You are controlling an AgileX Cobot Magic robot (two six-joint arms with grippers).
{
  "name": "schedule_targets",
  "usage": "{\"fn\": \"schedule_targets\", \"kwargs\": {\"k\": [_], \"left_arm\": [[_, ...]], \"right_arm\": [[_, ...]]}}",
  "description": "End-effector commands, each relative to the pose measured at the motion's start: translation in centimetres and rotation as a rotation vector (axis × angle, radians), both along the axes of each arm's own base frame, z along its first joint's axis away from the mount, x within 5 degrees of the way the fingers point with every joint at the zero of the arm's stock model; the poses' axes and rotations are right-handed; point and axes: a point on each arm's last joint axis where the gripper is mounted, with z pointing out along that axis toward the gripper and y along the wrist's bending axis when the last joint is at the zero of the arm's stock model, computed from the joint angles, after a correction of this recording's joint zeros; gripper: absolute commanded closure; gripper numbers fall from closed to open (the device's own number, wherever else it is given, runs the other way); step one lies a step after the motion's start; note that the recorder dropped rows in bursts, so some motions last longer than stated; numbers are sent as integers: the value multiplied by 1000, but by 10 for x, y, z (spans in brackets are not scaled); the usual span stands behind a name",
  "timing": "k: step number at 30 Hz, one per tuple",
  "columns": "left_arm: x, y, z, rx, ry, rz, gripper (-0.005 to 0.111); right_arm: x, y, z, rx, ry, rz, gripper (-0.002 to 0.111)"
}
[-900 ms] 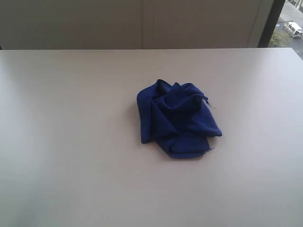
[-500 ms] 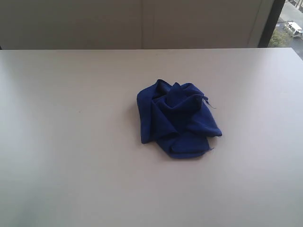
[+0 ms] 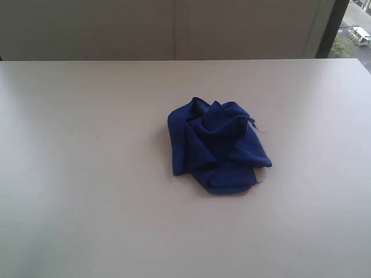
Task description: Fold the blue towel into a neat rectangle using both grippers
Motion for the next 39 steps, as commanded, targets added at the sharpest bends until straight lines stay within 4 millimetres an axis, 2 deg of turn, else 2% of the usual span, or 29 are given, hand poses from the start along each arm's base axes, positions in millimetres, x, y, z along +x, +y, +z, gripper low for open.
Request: {"fn": "schedule_targets", "kwargs": {"k": [1,10,18,21,24,26,29,35,37,39], "left_arm": [[0,-1,-1,-8,-2,-6,107],[0,-1,-1,-8,-2,-6,107],[0,-1,-1,-8,-2,-6,107],[0,-1,-1,-8,-2,-6,107],[0,-1,-1,-8,-2,-6,107],[0,-1,-1,-8,-2,-6,107],[0,-1,-1,-8,-2,-6,107],[0,-1,-1,-8,-2,-6,107],[0,-1,-1,-8,-2,-6,107],[0,-1,-1,-8,-2,-6,107]], "right_arm": [[-5,1,14,-22,-172,3,108],[-11,2,26,-39,-324,10,108],[-9,2,25,-43,-271,4,108],[-8,1,53,-64,-159,-16,108],[13,-2,89,-46,5,-19,108],[30,-4,103,-38,83,-19,108],[69,-8,115,-26,182,-16,108],[113,-13,93,-9,328,-10,108],[133,-15,75,38,406,-7,108],[153,-17,55,174,470,-10,108]]}}
